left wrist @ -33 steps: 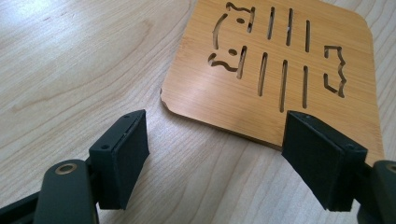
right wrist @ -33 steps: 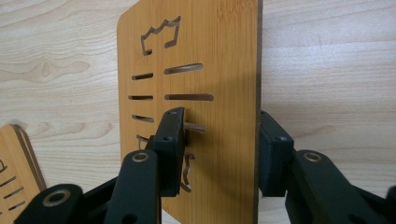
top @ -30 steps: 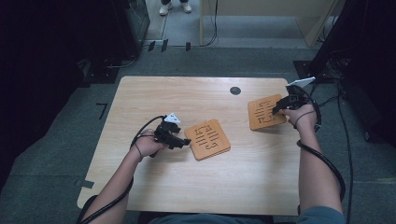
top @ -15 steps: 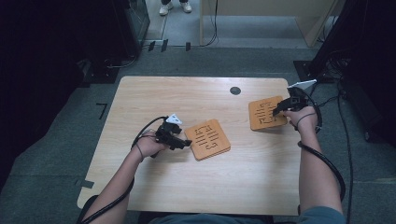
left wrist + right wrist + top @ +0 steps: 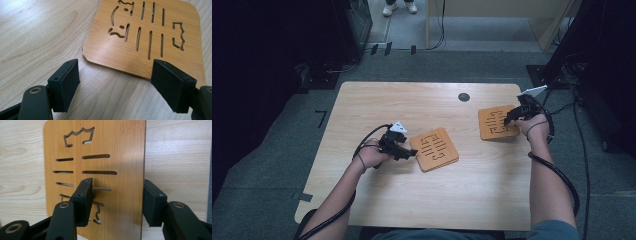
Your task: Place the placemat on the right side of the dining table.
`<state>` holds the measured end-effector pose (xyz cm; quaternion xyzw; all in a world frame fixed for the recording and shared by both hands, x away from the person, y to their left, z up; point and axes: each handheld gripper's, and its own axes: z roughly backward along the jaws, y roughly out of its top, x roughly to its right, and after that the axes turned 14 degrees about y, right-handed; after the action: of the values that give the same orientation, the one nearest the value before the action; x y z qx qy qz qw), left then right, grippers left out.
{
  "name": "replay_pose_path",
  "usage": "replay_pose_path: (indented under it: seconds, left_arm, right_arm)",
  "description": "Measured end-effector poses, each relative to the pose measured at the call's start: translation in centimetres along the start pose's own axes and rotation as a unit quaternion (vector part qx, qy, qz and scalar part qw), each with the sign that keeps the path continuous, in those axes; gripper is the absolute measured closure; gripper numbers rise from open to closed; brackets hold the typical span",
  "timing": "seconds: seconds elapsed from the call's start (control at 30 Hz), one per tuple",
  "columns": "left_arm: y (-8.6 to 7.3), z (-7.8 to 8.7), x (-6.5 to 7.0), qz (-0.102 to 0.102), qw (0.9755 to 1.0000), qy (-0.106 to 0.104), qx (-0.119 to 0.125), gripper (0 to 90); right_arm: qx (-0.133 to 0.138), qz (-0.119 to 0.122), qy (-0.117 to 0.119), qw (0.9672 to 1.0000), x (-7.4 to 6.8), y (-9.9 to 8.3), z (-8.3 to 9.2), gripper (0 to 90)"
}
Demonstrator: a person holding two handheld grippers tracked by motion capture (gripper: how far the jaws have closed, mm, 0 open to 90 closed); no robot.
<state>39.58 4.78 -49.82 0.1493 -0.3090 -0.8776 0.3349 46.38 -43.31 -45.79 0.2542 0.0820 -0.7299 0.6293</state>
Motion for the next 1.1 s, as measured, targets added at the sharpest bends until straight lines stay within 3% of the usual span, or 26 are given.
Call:
replay_pose_path:
  seconds: [0.17, 0.53, 1.1]
  left_arm:
    - [0.0, 0.0, 0.1, -0.005, 1.0, 0.003, -0.001, 21.2]
    - [-0.3, -0.3, -0.2, 0.005, 0.9999, 0.011, 0.001, 21.1]
    - [-0.3, -0.5, -0.1, 0.006, 0.9999, 0.014, 0.002, 20.7]
  right_arm:
    - [-0.002, 0.002, 0.003, 1.0, -0.1, -0.1, -0.5, 47.7]
    - [-0.007, 0.01, -0.006, 0.9999, 0.2, -0.4, -2.1, 46.8]
    - [0.008, 0.032, 0.006, 0.9994, -0.4, -1.2, -2.0, 35.0]
